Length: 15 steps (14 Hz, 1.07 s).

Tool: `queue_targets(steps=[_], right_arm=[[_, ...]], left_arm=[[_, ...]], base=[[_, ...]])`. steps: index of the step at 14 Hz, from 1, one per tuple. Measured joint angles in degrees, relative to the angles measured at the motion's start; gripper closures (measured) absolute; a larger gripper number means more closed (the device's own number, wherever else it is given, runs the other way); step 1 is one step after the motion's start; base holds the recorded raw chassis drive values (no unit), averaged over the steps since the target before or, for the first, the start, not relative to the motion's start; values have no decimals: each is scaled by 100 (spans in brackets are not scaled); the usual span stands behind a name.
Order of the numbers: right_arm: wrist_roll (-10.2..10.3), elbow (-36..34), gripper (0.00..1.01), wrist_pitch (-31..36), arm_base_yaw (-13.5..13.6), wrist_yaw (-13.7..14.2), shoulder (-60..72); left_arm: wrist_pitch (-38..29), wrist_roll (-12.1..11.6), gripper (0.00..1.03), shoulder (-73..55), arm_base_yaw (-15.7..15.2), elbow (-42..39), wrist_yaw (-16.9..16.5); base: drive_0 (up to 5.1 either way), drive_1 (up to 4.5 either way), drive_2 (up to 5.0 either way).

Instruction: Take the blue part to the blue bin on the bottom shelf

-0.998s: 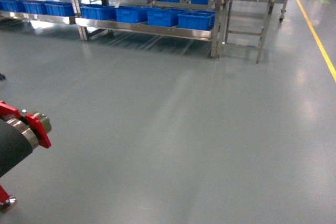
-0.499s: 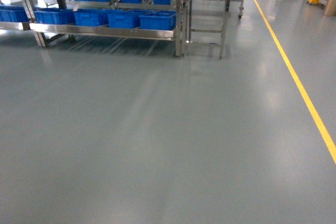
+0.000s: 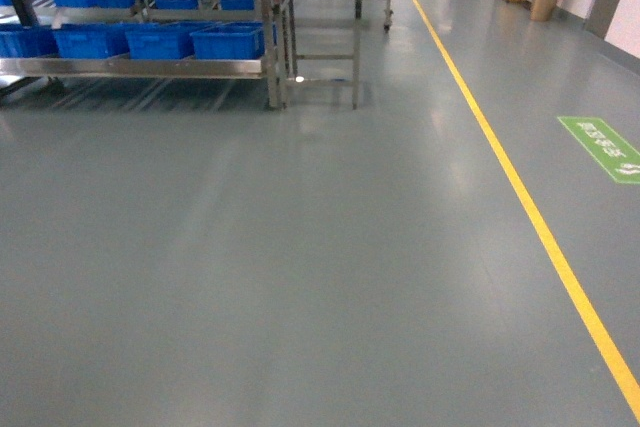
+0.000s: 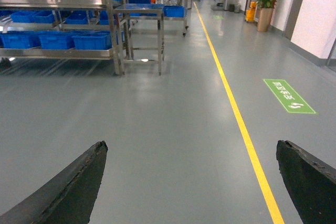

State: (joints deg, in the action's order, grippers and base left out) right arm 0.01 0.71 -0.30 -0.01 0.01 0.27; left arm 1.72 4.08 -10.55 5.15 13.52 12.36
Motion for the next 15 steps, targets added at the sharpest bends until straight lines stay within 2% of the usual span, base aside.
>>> queue_targets(steps=[11, 15], right_arm=[[0, 0, 3, 33, -2, 2, 0], [0, 0, 3, 2, 0, 2, 0]], left_arm=[[7, 0, 58, -20, 7, 2, -20], [-9, 0, 58, -17, 7, 4, -20]], base=[[-148, -148, -148], [-3, 426, -432]])
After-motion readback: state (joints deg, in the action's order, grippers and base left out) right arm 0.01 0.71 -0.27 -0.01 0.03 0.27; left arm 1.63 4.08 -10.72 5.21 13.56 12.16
